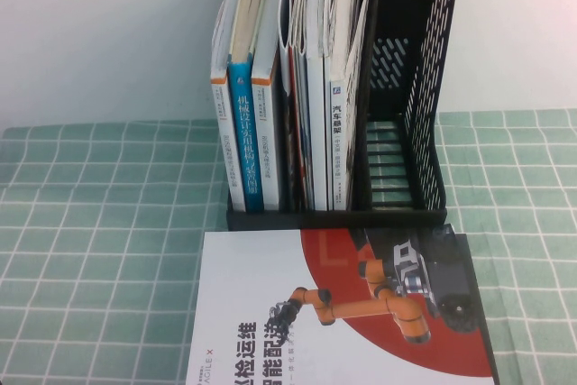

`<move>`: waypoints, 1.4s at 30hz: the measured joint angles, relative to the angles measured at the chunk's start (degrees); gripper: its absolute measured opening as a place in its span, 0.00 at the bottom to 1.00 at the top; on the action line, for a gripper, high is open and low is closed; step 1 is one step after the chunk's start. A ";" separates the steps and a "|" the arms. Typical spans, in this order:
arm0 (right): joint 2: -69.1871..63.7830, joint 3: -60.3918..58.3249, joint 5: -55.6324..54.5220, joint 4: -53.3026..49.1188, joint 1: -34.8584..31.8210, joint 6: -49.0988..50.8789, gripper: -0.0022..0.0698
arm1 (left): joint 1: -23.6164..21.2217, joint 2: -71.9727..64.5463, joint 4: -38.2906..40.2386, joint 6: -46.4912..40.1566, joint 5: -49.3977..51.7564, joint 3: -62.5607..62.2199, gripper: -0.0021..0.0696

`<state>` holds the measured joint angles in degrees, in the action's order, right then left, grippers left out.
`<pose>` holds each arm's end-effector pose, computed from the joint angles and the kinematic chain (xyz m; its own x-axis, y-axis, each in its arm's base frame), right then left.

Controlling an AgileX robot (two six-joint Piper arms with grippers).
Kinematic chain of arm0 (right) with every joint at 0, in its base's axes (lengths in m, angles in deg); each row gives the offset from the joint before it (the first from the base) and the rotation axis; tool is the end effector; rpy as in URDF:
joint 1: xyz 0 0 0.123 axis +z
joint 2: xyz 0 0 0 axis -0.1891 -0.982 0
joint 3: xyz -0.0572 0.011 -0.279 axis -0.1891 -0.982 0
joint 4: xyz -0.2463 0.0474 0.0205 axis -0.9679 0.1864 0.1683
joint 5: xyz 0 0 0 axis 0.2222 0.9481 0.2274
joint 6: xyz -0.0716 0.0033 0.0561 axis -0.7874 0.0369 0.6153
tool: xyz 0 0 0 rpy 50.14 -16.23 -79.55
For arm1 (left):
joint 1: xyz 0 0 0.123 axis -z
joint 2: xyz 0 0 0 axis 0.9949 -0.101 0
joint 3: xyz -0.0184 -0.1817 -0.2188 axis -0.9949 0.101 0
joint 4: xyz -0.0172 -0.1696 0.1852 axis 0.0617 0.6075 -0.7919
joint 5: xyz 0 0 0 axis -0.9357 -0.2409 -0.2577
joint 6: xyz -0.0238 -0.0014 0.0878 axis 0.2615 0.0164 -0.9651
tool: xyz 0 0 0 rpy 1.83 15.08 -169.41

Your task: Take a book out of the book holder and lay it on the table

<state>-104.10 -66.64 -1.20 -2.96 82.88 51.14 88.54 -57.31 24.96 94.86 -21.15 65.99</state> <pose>0.0345 0.0670 0.2258 0.1093 -0.5363 -0.8369 -0.9111 0.2825 -0.3000 0.0543 -0.0042 0.1799 -0.2213 -0.1328 -0.9661 0.0431 0.9884 -0.1458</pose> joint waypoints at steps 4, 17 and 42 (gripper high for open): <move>0.00 -0.01 0.00 0.00 0.00 0.00 0.03 | 0.00 0.00 0.75 -0.86 2.63 0.13 0.03; 0.00 -0.11 0.00 0.00 0.00 0.00 0.03 | 0.00 0.00 1.11 -1.91 2.87 0.03 0.03; 0.00 -1.08 -1.89 10.88 0.00 3.56 0.03 | 0.00 0.00 1.14 -2.15 2.94 0.03 0.03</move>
<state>-104.10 -67.72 -3.08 7.91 82.88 54.71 88.54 -57.31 26.10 92.70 -18.20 66.01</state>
